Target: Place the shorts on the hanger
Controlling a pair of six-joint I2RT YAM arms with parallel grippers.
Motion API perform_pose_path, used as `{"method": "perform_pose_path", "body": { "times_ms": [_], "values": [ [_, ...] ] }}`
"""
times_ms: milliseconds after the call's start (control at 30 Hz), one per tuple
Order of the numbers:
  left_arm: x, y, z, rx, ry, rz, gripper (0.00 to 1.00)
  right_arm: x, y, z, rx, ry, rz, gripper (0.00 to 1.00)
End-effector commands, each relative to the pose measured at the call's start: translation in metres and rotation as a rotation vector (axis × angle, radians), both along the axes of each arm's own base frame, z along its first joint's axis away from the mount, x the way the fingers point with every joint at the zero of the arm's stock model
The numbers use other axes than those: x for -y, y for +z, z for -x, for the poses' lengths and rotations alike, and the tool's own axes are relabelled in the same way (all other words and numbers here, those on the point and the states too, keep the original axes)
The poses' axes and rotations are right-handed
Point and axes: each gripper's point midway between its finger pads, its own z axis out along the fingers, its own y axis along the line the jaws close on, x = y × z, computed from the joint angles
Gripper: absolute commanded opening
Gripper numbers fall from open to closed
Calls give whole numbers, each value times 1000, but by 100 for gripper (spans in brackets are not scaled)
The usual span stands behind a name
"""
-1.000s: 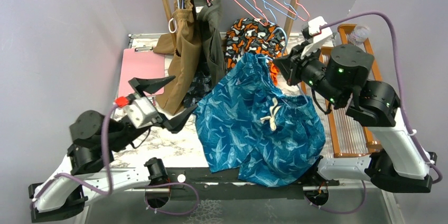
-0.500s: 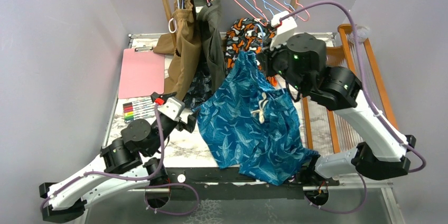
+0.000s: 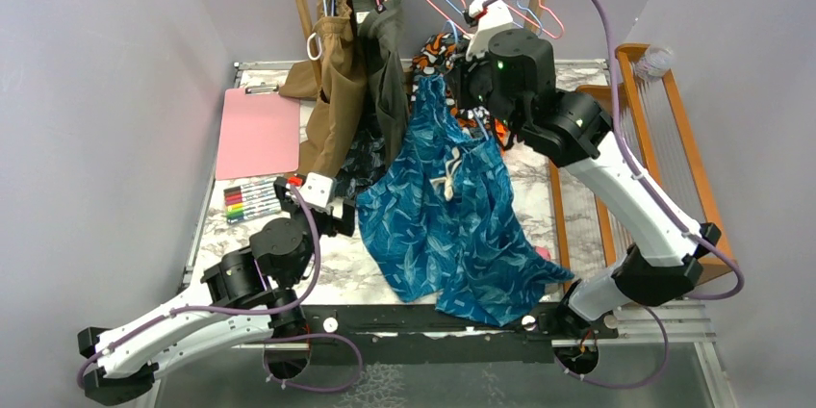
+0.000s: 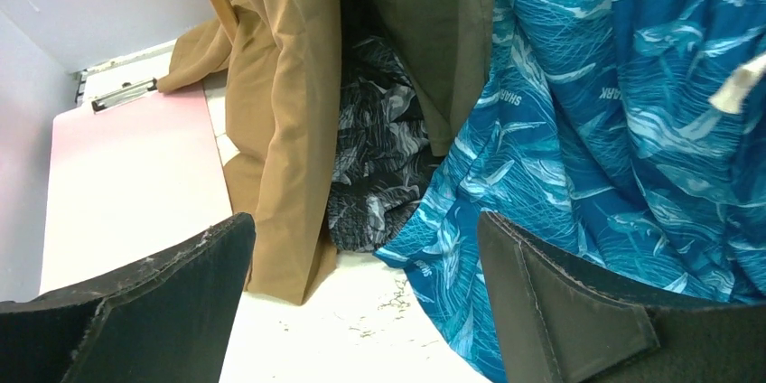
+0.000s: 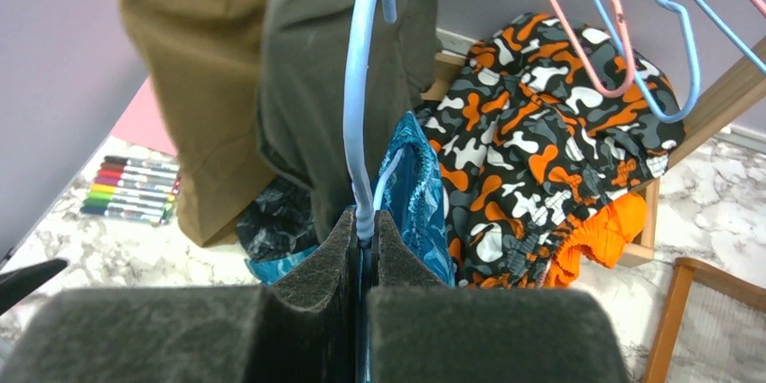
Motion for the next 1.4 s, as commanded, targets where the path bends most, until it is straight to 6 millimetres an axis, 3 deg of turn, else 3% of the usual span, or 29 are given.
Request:
{"method": "perform_pose_path", "body": {
  "times_ms": [0, 133, 300, 467, 600, 767, 933, 1100, 1233, 1367],
  "values": [
    [-2, 20, 1, 41, -15, 25, 94, 2, 16, -30, 21, -2, -131, 1],
    [-13, 18, -2, 42, 55, 16, 94, 2, 8, -44, 40, 23, -153, 1],
    [-17, 14, -3, 18, 111, 129, 94, -8, 13, -60, 69, 26, -147, 1],
    [-10, 1, -2, -17, 111, 194, 93, -2, 31, -82, 132, -29, -127, 1],
    [-12, -3, -3, -28, 126, 175, 92, 7, 51, -85, 173, -59, -92, 1],
    [-19, -1, -3, -18, 156, 180, 91, 29, 70, -60, 198, -49, -79, 1],
    [-26, 0, -3, -6, 182, 196, 91, 46, 82, -20, 174, 20, -84, 1],
    [-29, 1, -3, -1, 198, 200, 91, 80, 98, 14, 186, -8, -102, 1],
    [-29, -1, -4, -3, 202, 190, 91, 112, 122, 39, 252, -54, -126, 1],
    [-27, -3, -5, -9, 201, 176, 91, 138, 137, 52, 309, -112, -130, 1]
  ]
}}
